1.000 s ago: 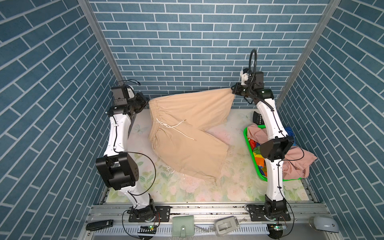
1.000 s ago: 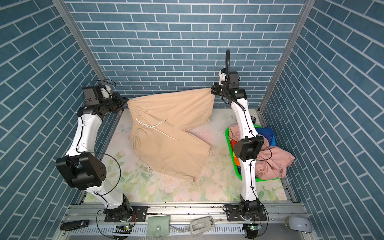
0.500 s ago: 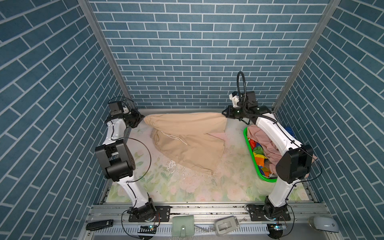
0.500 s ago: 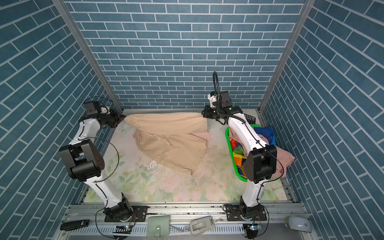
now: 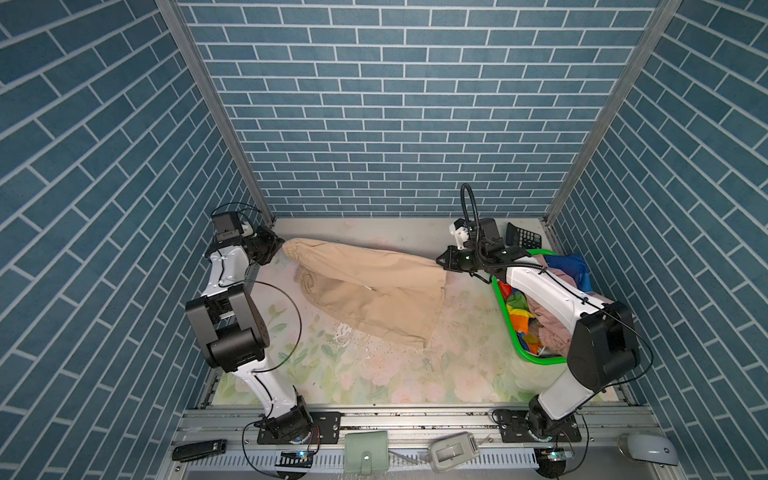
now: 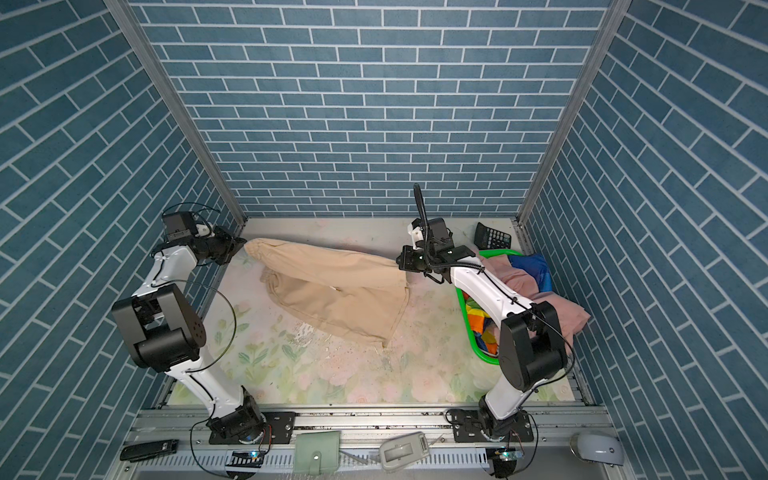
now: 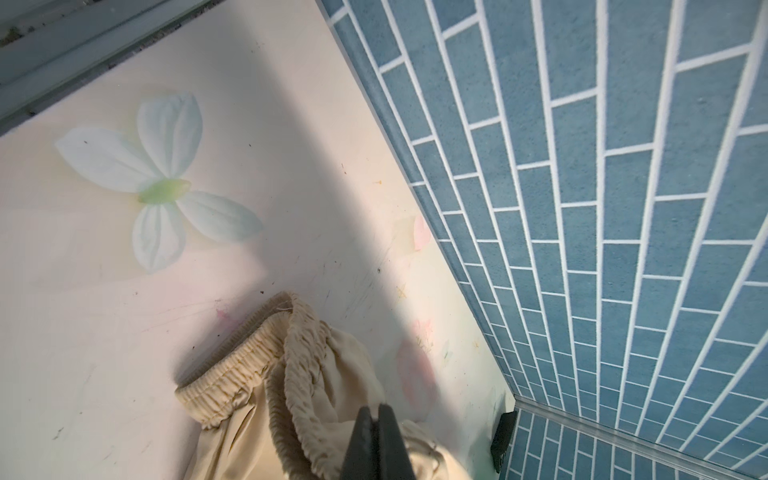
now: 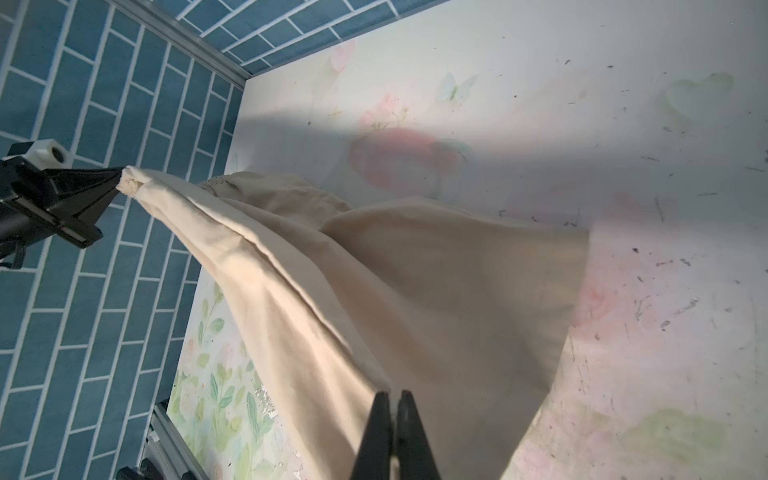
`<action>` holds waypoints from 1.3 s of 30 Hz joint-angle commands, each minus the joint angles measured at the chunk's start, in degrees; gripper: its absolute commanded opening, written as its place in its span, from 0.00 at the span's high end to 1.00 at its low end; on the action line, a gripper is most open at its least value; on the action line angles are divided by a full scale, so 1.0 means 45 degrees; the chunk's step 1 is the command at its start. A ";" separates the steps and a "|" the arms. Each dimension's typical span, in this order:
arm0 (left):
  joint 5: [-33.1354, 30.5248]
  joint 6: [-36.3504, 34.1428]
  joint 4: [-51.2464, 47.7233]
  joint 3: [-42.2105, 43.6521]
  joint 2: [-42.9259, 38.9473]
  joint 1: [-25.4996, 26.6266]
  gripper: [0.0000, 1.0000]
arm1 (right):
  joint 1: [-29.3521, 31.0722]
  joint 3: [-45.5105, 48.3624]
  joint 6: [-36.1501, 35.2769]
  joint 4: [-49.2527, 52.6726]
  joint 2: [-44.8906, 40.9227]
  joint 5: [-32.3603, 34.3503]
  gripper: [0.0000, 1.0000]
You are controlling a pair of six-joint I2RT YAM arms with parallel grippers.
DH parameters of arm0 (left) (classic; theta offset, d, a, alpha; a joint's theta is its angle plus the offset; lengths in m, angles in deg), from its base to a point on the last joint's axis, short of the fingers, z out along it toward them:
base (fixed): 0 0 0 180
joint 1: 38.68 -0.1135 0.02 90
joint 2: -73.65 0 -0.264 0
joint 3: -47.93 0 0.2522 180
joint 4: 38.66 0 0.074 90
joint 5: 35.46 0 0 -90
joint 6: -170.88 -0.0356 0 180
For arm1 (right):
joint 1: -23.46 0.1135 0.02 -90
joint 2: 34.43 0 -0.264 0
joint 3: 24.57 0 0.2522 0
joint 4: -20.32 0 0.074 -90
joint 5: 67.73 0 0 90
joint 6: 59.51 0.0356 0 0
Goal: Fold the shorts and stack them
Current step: 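Lift the shorts high with both grippers, stretching waistband and leg apart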
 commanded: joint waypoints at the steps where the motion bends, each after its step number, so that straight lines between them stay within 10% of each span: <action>1: -0.0030 0.0267 0.0468 0.0139 -0.0620 -0.0100 1.00 | -0.0091 -0.0817 -0.0144 0.0406 -0.1295 0.0519 1.00; 22: 0.1229 0.3350 0.2772 -0.1487 -0.6890 0.0046 1.00 | -0.1566 -1.2567 -0.2343 0.5772 -0.0443 0.1027 1.00; 39: 0.0788 0.5051 0.1471 -0.5838 -0.9042 0.0066 1.00 | -0.3778 -1.5660 -0.3303 0.6990 -0.1342 0.1346 1.00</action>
